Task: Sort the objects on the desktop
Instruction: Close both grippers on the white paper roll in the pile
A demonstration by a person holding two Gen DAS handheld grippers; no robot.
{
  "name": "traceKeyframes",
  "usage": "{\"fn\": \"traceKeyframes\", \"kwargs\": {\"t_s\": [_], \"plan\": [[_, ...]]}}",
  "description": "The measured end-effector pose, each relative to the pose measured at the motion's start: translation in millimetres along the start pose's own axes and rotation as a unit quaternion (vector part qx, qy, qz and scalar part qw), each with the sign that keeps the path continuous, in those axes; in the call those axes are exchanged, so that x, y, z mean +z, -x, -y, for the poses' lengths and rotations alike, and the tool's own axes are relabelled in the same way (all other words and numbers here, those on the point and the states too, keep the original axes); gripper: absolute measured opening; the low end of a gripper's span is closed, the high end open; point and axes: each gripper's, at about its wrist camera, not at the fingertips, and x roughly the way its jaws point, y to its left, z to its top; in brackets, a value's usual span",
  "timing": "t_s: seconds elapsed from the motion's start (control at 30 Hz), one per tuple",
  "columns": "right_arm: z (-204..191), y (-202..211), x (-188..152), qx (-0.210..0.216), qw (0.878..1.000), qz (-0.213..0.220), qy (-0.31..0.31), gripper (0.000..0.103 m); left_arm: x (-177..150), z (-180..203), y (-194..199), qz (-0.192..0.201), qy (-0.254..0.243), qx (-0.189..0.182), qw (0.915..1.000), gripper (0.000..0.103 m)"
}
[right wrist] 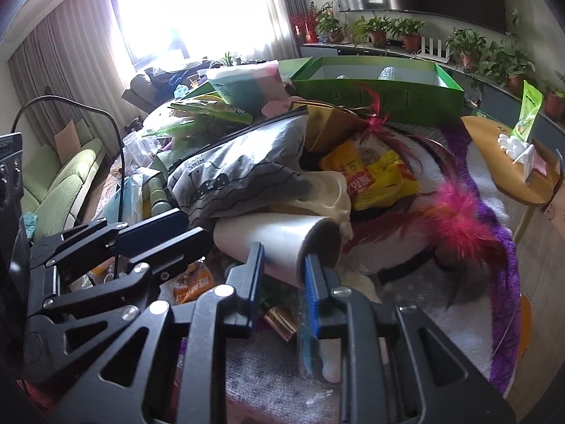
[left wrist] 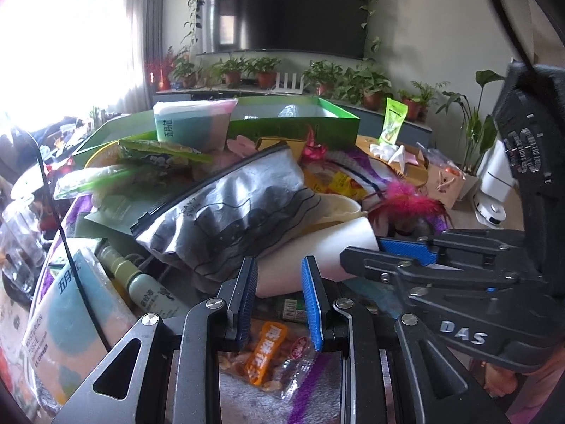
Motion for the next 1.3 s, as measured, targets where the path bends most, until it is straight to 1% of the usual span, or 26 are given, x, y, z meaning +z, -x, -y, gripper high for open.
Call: {"fn": "traceKeyframes", "kwargs": {"t_s": [0.17, 0.27, 0.4, 0.5, 0.57, 0.67, 0.9, 1.03, 1.17, 1.23, 1.3], "plan": [[-4, 13, 3, 0.029, 1.0, 0.005, -0.002, 0.011, 2, 1, 3, 0.003, 0.001, -0.007, 1.0, 0.025], [-4, 26, 0, 0.024, 1.0, 0.008, 0.001, 0.01, 3, 5, 6, 0.006, -0.005, -0.014, 0.9999, 0.025], [12, 48, -6, 0.022, 0.999, 0.015, -0.017, 0.009, 5, 16, 5, 0.002, -0.013, -0.036, 0.9993, 0.025], [28, 57, -15, 0.016, 0.999, 0.012, -0.032, 0.012, 6, 25, 1, -0.002, -0.021, -0.058, 0.9981, 0.025], [41, 54, -21, 0.003, 0.999, 0.006, -0.047, 0.017, 6, 32, -3, -0.006, -0.027, -0.066, 0.9974, 0.025], [51, 49, -28, -0.008, 0.998, 0.002, -0.058, 0.019, 6, 39, -11, -0.018, -0.029, -0.075, 0.9966, 0.026], [52, 42, -27, -0.013, 0.999, 0.006, -0.049, 0.023, 8, 38, -14, -0.022, -0.023, -0.075, 0.9967, 0.026], [53, 39, -28, -0.012, 0.999, 0.005, -0.046, 0.027, 8, 37, -15, -0.022, -0.026, -0.064, 0.9974, 0.026], [53, 38, -27, -0.014, 0.999, 0.006, -0.044, 0.028, 7, 35, -15, -0.024, -0.028, -0.064, 0.9973, 0.026], [53, 38, -26, -0.014, 0.999, 0.006, -0.044, 0.029, 7, 32, -16, -0.025, -0.026, -0.057, 0.9977, 0.029], [54, 38, -25, -0.016, 0.999, 0.007, -0.044, 0.031, 8, 28, -15, -0.024, -0.016, -0.058, 0.9979, 0.039]]}}
